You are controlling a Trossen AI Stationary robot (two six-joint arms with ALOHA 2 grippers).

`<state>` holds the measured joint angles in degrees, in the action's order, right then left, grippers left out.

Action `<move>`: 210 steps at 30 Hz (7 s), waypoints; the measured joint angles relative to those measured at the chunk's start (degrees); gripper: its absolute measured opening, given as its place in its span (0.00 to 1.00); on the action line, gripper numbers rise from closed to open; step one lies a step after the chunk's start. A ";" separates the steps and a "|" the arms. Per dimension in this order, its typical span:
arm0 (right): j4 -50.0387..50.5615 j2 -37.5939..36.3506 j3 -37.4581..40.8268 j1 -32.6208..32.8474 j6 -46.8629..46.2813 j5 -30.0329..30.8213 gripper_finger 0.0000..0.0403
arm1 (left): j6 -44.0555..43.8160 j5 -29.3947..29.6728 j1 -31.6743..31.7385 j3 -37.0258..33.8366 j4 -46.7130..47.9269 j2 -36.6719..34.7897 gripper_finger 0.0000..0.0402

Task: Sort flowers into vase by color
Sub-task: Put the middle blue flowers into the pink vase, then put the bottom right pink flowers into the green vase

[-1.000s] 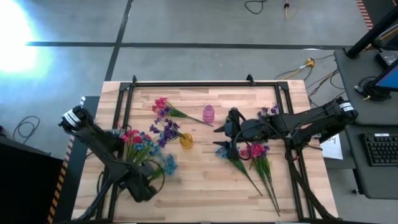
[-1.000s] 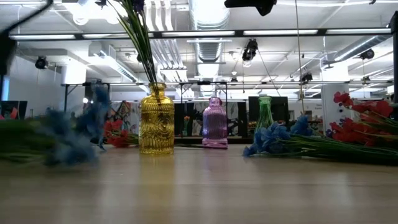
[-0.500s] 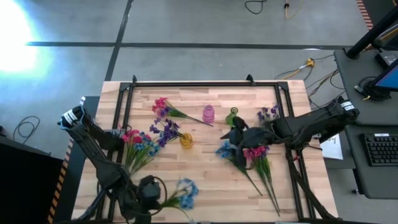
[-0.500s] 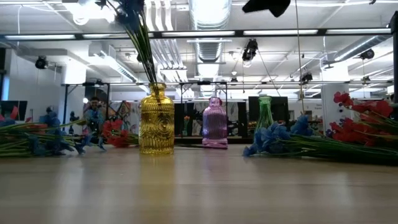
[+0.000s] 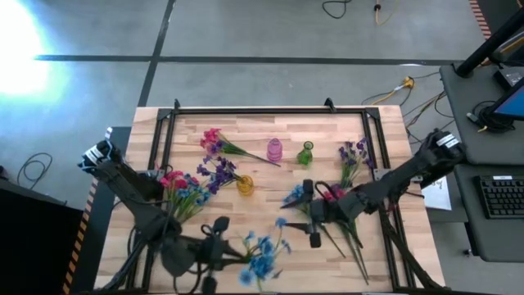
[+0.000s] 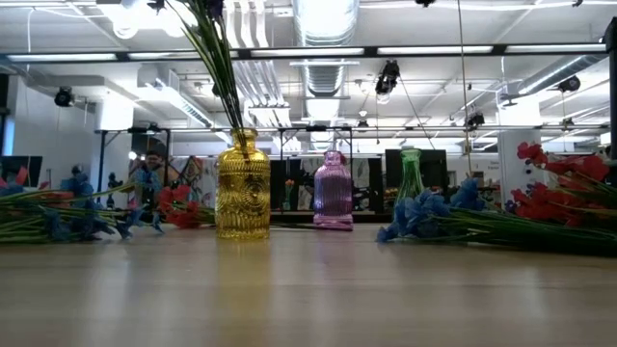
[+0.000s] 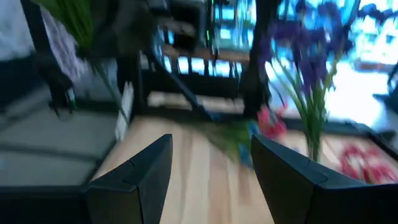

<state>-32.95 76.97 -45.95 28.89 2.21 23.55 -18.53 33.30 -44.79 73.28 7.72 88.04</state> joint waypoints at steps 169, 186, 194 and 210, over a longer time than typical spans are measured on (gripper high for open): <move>43.86 -13.08 -2.14 -47.65 -9.07 -22.12 0.71 | -57.55 -12.67 -1.60 -0.22 56.84 -7.77 0.23; 45.72 -25.42 -2.94 -46.63 -13.99 -23.57 0.69 | -60.04 -12.81 -1.62 -0.22 56.84 -4.69 0.23; 44.21 -25.55 -5.47 -46.63 -14.22 -23.56 0.68 | -60.25 -12.00 -1.60 -0.22 56.84 -4.67 0.23; 30.20 -16.92 -16.33 -46.07 4.47 3.32 0.56 | -61.65 -11.70 -1.63 -0.22 57.80 -4.67 0.23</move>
<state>-2.75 60.05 -62.28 -17.18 6.68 26.87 -80.18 21.61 -46.41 73.06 65.52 83.37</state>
